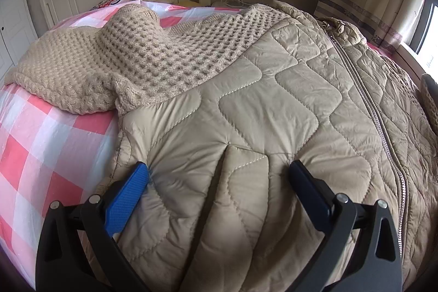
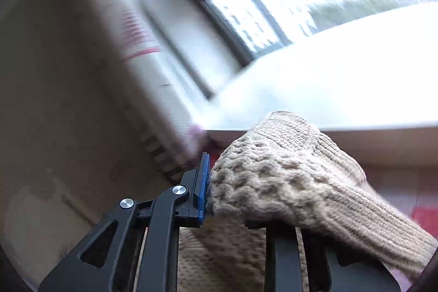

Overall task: Fold large clothes
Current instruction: 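Carry the knit sleeve across the jacket front and open the right tool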

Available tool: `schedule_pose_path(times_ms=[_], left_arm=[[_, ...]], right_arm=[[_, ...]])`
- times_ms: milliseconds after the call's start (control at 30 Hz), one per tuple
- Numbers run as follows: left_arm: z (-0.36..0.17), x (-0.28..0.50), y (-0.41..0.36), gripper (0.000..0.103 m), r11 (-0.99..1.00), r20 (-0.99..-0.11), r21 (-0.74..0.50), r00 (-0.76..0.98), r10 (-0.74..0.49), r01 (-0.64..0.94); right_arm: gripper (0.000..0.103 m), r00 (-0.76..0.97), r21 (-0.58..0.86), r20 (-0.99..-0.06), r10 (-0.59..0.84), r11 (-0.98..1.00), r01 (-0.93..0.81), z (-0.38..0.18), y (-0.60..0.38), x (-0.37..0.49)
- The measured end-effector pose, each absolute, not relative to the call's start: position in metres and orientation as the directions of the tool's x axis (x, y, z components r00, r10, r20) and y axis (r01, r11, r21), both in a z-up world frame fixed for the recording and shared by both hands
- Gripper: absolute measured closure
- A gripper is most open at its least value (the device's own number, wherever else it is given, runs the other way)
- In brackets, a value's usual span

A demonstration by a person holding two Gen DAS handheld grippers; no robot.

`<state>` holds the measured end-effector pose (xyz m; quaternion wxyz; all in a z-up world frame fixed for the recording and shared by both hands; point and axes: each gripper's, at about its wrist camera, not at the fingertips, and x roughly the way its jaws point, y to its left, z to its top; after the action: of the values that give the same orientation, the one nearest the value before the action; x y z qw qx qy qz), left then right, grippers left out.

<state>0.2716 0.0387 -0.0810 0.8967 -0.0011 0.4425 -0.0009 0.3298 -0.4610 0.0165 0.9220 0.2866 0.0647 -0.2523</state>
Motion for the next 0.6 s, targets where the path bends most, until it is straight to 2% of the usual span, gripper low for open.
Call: schedule_pose_path(times_ms=[67, 100, 167, 200, 267, 300, 367, 400, 567, 600], left_arm=[[-0.081, 0.272, 0.040, 0.002, 1.000, -0.794, -0.004, 0.608, -0.004, 0.001], [-0.081, 0.272, 0.040, 0.002, 1.000, -0.794, -0.006, 0.608, -0.005, 0.001], [-0.081, 0.272, 0.041, 0.002, 1.000, -0.793, -0.010, 0.609, -0.009, 0.001], [-0.081, 0.272, 0.042, 0.002, 1.000, -0.793, -0.013, 0.610, -0.011, 0.002], [-0.081, 0.271, 0.042, 0.002, 1.000, -0.792, -0.019, 0.611, -0.016, 0.002], [-0.081, 0.271, 0.042, 0.002, 1.000, -0.792, -0.019, 0.611, -0.016, 0.002], [-0.081, 0.271, 0.042, 0.002, 1.000, -0.792, -0.017, 0.610, -0.015, 0.002], [-0.081, 0.272, 0.042, 0.002, 1.000, -0.792, -0.016, 0.610, -0.014, 0.002], [-0.081, 0.272, 0.042, 0.002, 1.000, -0.792, -0.023, 0.611, -0.020, 0.003], [-0.081, 0.272, 0.042, 0.002, 1.000, -0.791, -0.027, 0.611, -0.024, 0.005]], right_arm=[[0.081, 0.943, 0.179, -0.194, -0.270, 0.935, 0.305, 0.052, -0.399, 0.352], [0.081, 0.966, -0.012, -0.182, -0.181, 0.983, 0.182, 0.059, -0.363, 0.356], [0.080, 0.964, -0.330, -0.264, -0.030, 0.942, -0.061, 0.048, -0.305, 0.356], [0.080, 0.950, -0.454, -0.312, -0.006, 0.879, -0.143, 0.037, -0.283, 0.350], [0.065, 0.924, -0.651, -0.382, -0.027, 0.718, -0.248, 0.002, -0.258, 0.336], [0.057, 0.911, -0.691, -0.407, -0.064, 0.674, -0.261, -0.012, -0.257, 0.331], [0.029, 0.903, -0.694, -0.414, -0.109, 0.680, -0.236, -0.025, -0.272, 0.328], [0.026, 0.893, -0.659, -0.432, -0.123, 0.720, -0.219, -0.027, -0.289, 0.330], [0.026, 0.854, -0.344, -0.514, -0.080, 0.931, -0.120, -0.014, -0.376, 0.326], [0.026, 0.848, -0.285, -0.524, -0.079, 0.955, -0.087, -0.019, -0.378, 0.301]])
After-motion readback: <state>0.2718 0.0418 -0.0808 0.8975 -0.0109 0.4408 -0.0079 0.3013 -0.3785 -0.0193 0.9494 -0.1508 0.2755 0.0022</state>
